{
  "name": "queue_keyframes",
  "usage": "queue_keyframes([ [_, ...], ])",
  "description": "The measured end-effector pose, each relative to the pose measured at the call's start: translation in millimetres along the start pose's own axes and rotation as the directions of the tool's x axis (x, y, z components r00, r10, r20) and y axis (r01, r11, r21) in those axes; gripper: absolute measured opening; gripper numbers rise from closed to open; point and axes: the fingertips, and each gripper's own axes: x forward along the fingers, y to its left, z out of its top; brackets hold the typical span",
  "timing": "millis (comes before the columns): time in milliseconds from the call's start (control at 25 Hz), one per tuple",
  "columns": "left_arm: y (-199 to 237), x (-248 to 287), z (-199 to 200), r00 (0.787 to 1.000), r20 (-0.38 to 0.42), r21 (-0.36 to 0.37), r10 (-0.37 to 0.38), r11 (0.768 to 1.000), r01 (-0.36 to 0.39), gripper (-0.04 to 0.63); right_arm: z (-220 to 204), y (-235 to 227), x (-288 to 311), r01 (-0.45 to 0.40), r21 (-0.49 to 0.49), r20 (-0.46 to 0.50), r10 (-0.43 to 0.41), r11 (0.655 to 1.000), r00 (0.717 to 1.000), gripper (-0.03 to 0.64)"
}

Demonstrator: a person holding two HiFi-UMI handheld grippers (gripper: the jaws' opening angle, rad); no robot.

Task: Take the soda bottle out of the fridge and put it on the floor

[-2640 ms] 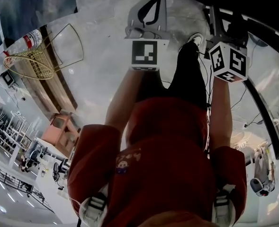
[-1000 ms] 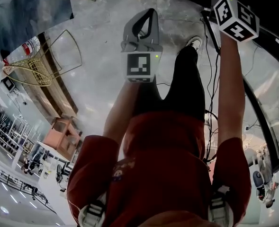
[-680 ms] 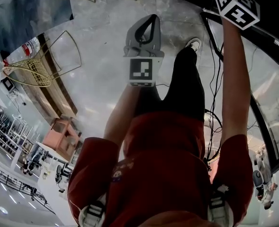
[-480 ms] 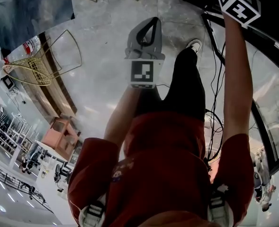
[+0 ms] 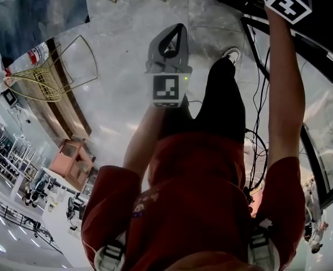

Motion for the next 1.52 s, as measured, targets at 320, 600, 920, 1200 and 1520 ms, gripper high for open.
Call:
queue_keyframes([
  [320,1,-5,-1,1.000,-0.001,-0.012,-0.008,1.000,0.008,0.000,2,4,0,0.018,0.007,0.004,-0.018,1.000,1.000,0.307],
  [600,-6,-22,-1,1.000,-0.010,-0.007,-0.015,1.000,0.015,0.000,-6,0,-23,0.028,0.012,-0.017,-0.027,1.000,0.999,0.305],
  [920,-11,-38,15,1.000,0.003,-0.014,-0.029,0.999,0.029,0.000,-21,2,-63,0.040,0.021,-0.043,-0.039,0.999,0.998,0.305],
  [1200,-18,-52,52,0.998,0.021,-0.011,-0.051,0.999,0.051,0.000,-21,12,-117,0.026,0.010,-0.080,-0.025,1.000,0.996,0.305],
  [1520,-25,-64,74,0.996,0.038,-0.030,-0.076,0.997,0.077,0.000,-19,24,-199,-0.018,-0.022,-0.134,0.015,1.000,0.991,0.304],
])
